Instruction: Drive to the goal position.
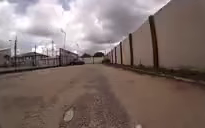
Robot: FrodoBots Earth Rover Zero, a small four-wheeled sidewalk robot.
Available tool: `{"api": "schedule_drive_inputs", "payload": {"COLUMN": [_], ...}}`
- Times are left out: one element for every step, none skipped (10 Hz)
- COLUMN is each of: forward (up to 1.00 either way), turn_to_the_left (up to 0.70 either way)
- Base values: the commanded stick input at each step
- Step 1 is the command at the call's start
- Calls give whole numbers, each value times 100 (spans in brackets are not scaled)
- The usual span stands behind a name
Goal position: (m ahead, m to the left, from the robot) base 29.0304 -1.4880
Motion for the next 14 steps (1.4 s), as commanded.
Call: {"api": "schedule_drive_inputs", "payload": {"forward": [50, 50, 50, 50, 50, 50, 50, 50, 50, 50, 50, 50, 50, 50], "turn_to_the_left": [-1, -1, -1, -1, -1, -1, -1, -1, -1, -1, -1, -1, -1, -1]}}
